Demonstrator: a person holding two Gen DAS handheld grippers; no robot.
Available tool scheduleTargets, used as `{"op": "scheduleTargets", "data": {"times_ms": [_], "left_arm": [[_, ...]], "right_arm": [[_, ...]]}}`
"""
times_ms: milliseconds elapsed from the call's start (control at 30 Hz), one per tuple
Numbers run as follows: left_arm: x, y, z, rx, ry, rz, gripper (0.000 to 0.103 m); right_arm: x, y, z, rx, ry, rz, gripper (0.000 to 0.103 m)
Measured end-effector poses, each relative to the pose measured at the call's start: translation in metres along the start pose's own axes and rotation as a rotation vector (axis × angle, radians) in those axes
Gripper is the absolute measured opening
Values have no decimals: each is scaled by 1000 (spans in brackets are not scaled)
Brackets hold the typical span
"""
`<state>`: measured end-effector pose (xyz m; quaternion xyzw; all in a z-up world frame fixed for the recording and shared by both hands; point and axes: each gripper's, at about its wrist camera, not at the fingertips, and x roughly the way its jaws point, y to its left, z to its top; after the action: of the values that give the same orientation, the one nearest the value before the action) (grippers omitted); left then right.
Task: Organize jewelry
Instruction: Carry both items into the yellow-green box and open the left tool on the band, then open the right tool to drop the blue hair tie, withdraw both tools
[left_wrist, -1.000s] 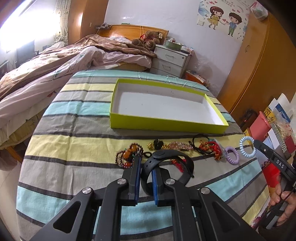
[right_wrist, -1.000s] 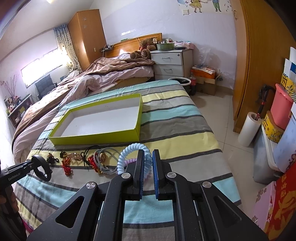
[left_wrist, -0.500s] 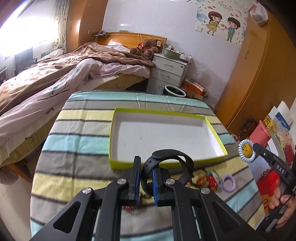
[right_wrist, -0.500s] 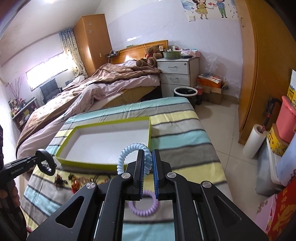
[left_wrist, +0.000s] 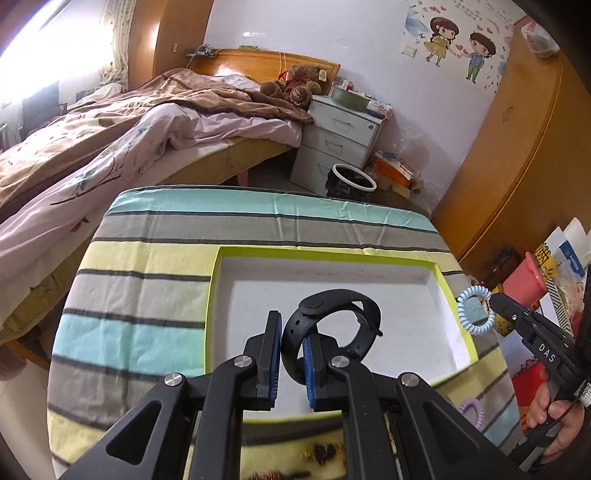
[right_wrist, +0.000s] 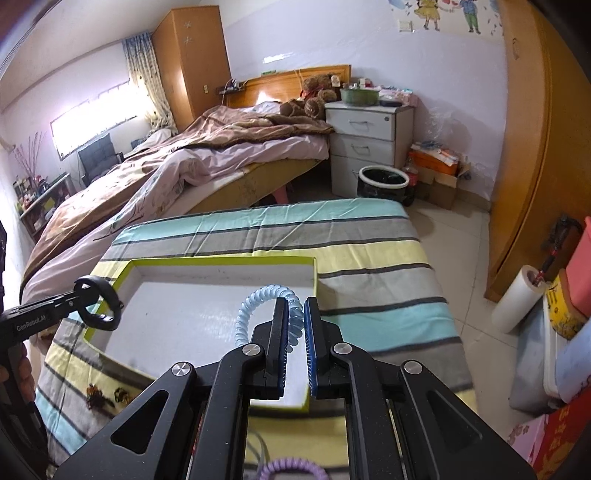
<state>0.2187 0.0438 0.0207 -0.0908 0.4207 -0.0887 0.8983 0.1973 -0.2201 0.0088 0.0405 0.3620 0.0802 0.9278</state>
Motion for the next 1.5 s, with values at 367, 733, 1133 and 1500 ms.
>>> {"op": "scheduleTargets", "data": {"times_ms": [367, 733, 1133, 1500], "left_arm": [[50, 9, 18, 9, 69, 22, 11], [79, 16, 18, -8, 121, 45, 11], [86, 20, 20, -24, 139, 65, 11], [69, 15, 19, -11, 104, 68, 29]], "right_arm": [[50, 6, 14, -25, 74, 2, 9], [85, 12, 17, -78, 150, -25, 9], [95, 12, 12, -100, 181, -37, 9], [89, 17, 12, -95, 162, -16, 16]]}}
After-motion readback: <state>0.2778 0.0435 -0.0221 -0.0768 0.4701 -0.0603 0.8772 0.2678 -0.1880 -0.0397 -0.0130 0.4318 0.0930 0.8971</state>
